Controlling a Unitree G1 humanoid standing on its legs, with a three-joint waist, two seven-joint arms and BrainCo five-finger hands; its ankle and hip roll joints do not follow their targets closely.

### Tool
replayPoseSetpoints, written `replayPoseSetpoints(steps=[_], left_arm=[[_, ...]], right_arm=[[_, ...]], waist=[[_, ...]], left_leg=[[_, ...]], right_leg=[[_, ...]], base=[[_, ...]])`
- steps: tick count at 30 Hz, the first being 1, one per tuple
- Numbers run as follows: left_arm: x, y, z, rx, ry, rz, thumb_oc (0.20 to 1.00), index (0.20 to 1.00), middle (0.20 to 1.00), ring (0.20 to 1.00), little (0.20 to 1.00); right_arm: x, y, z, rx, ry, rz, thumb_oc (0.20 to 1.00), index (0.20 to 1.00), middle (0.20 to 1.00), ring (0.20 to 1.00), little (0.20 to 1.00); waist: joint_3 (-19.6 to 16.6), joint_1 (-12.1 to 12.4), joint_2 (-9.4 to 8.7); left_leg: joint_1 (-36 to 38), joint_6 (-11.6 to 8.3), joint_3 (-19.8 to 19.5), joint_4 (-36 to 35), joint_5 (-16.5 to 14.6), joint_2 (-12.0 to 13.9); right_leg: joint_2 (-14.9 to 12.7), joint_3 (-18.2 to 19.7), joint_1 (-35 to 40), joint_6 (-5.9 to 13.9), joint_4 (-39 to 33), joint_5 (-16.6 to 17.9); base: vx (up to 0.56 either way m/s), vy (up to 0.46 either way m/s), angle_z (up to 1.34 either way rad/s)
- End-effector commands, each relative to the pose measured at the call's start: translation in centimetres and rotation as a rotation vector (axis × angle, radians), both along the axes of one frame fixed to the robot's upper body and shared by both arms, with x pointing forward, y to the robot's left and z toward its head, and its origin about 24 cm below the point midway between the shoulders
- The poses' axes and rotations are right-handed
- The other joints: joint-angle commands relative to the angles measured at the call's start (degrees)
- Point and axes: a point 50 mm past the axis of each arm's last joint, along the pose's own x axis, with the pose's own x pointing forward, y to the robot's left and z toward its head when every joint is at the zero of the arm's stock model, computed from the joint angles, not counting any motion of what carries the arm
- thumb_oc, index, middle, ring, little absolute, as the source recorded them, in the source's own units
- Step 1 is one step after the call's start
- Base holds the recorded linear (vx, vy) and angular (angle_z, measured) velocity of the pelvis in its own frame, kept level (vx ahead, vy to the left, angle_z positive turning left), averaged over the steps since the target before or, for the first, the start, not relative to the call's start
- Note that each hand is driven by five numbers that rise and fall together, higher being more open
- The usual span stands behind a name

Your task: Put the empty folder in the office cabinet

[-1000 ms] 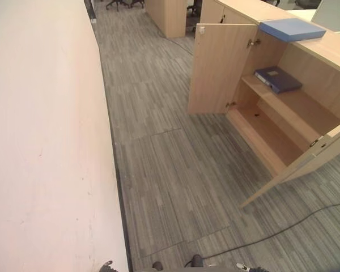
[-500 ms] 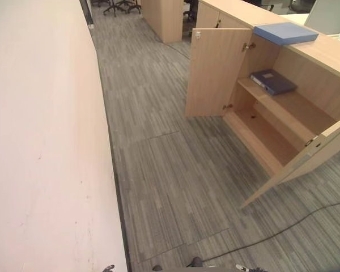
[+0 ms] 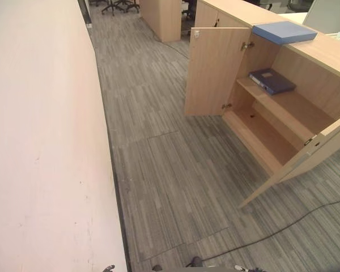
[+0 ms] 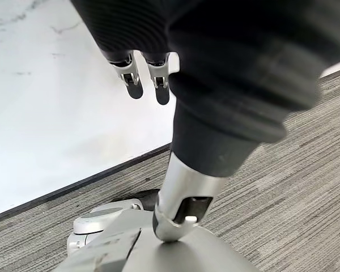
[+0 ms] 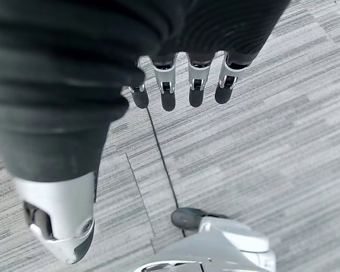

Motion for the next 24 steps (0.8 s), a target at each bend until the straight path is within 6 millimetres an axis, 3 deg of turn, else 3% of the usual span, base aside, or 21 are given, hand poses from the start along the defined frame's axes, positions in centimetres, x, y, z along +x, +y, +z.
replayPoseSetpoints(steps=[1,4,5,6,7,9,11,13,14,15,16,18,20,21,23,24], left_arm=[[0.2,0.1,-0.1,0.018,0.039,-0.028,1.0,1.0,1.0,1.0,1.0],[1.4,0.5,0.2,0.025,-0.002,-0.007,1.0,1.0,1.0,1.0,1.0],[1.8,0.5,0.3,0.025,-0.015,-0.004,1.0,1.0,1.0,1.0,1.0],[3.1,0.5,0.5,0.028,-0.058,0.003,1.0,1.0,1.0,1.0,1.0],[3.1,0.5,0.5,0.028,-0.059,0.003,1.0,1.0,1.0,1.0,1.0],[4.0,0.1,0.7,0.029,-0.089,0.002,1.0,1.0,1.0,1.0,1.0],[4.3,0.2,0.8,0.036,-0.11,0.012,1.0,1.0,1.0,1.0,1.0],[4.1,0.4,0.8,0.033,-0.124,0.05,1.0,1.0,1.0,1.0,1.0],[3.8,0.4,0.8,0.033,-0.116,0.066,1.0,1.0,1.0,1.0,1.0],[2.8,0.5,0.5,0.035,-0.085,0.093,1.0,1.0,1.0,1.0,1.0],[2.7,0.5,0.5,0.035,-0.085,0.093,1.0,1.0,1.0,1.0,1.0],[1.5,0.5,0.2,0.036,-0.044,0.122,1.0,1.0,1.0,1.0,1.0],[0.5,0.4,0.0,0.034,-0.013,0.152,1.0,1.0,1.0,1.0,1.0],[-0.5,0.5,-0.1,0.028,0.012,0.176,1.0,1.0,1.0,1.0,1.0],[-1.9,0.7,-0.2,0.033,0.045,0.204,1.0,1.0,1.0,1.0,1.0],[-1.9,0.7,-0.2,0.033,0.045,0.204,1.0,1.0,1.0,1.0,1.0]], right_arm=[[0.9,-0.4,0.2,-0.031,0.029,0.075,1.0,1.0,1.0,1.0,1.0],[1.6,-0.3,0.3,-0.031,0.008,0.078,1.0,1.0,1.0,1.0,1.0],[1.9,-0.3,0.3,-0.031,-0.003,0.074,1.0,1.0,1.0,1.0,1.0],[2.4,-0.3,0.4,-0.031,-0.024,0.052,1.0,1.0,1.0,1.0,1.0],[2.4,-0.3,0.4,-0.031,-0.024,0.052,1.0,1.0,1.0,1.0,1.0],[2.8,-0.7,0.6,-0.043,-0.034,0.026,1.0,1.0,1.0,1.0,1.0],[2.3,-0.8,0.5,-0.051,-0.02,0.025,1.0,1.0,1.0,1.0,1.0],[1.8,-1.0,0.5,-0.058,-0.001,0.034,1.0,1.0,1.0,1.0,1.0],[1.7,-1.0,0.4,-0.058,0.004,0.037,1.0,1.0,1.0,1.0,1.0],[1.6,-1.0,0.5,-0.064,0.006,0.041,1.0,1.0,1.0,1.0,1.0],[1.6,-1.0,0.5,-0.064,0.007,0.042,1.0,1.0,1.0,1.0,1.0],[1.5,-1.3,0.5,-0.068,0.006,0.033,1.0,1.0,1.0,1.0,1.0],[1.0,-1.5,0.5,-0.072,0.019,0.018,1.0,1.0,1.0,1.0,1.0],[0.5,-1.5,0.4,-0.067,0.035,0.012,1.0,1.0,1.0,1.0,1.0],[-0.5,-1.3,0.2,-0.056,0.076,0.014,1.0,1.0,1.0,1.0,1.0],[-0.5,-1.3,0.2,-0.056,0.076,0.014,1.0,1.0,1.0,1.0,1.0]], waist=[[0.93,-0.2,-1.18],[1.77,-0.34,-1.85],[2.39,-0.36,-2.4],[4.18,-0.11,-3.58],[4.12,-0.17,-3.5],[5.64,0.37,-3.75],[6.44,1.42,-3.93],[5.58,2.2,-4.37],[5.25,2.55,-4.12],[4.92,3.36,-3.14],[5.03,3.43,-3.27],[5.11,4.35,-2.6],[4.9,4.91,-2.03],[4.1,5.05,-1.61],[2.14,5.59,-0.81],[2.08,5.63,-0.88]], left_leg=[[-1.62,-1.55,3.22,-0.83,-1.56,0.28],[-1.67,-1.78,3.69,-0.11,-1.35,1.25],[-4.14,-1.94,4.11,4.79,-2.71,1.67],[-9.76,-2.67,5.36,15.75,-4.95,2.57],[-10.18,-2.69,5.26,16.35,-5.24,2.7],[-15.82,-2.88,4.71,26.15,-2.69,4.25],[-21.45,-2.14,3.63,29.59,-0.17,4.11],[-23.88,-1.98,2.7,24.14,0.68,3.72],[-23.75,-2.3,2.67,20.53,2.51,4.32],[-23.9,-3.51,3.07,11.46,7.49,5.81],[-23.4,-3.53,3.23,10.86,7.77,5.69],[-23.96,-4.29,3.91,2.22,10.32,6.62],[-25.13,-5.32,4.42,-0.76,11.71,7.49],[-24.94,-5.16,4.47,-0.83,10.68,7.71],[-23.71,-5.71,4.63,-0.83,14.46,7.36],[-23.72,-5.71,4.7,-0.83,14.43,7.32]], right_leg=[[-2.15,-2.9,2.44,4.63,0.41,-2.86],[-1.64,-2.51,2.07,3.99,1.18,-3.48],[-1.79,-2.38,1.41,3.5,2.45,-4.02],[-1.87,-2.52,1.45,1.97,3.85,-5.35],[-1.78,-2.58,1.32,1.93,3.89,-5.37],[-1.25,-3.32,2.47,0.8,3.53,-6.04],[-0.72,-3.62,3.75,0.26,2.77,-6.61],[-0.82,-3.49,4.38,0.93,1.9,-7.3],[-0.65,-3.3,4.9,1.27,1.59,-7.7],[-0.22,-2.57,6.65,1.72,1.1,-8.68],[-0.36,-2.5,6.82,1.73,1.08,-8.72],[-0.31,-1.59,9.05,2.01,0.72,-9.93],[-0.38,-0.9,10.93,2.5,0.61,-11.16],[-0.38,-0.23,11.63,2.91,0.72,-11.36],[-2.32,0.24,12.35,3.88,1.45,-12.54],[-2.39,0.28,12.28,3.9,1.51,-12.6]], base=[[0.07,-0.079,-0.02],[0.03,-0.088,-0.03],[-0.07,-0.186,-0.03],[-0.08,-0.125,-0.02],[-0.05,-0.14,-0.03],[0.03,-0.091,-0.04],[0.11,-0.056,0.17],[0.21,0.032,0.08],[0.39,0.122,-0.29],[0.31,0.102,-0.35],[0.34,0.119,-0.34],[0.28,0.1,-0.15],[0.34,0.135,-0.14],[0.41,0.19,-0.25],[0.44,0.26,-0.32],[0.33,0.241,-0.36]])
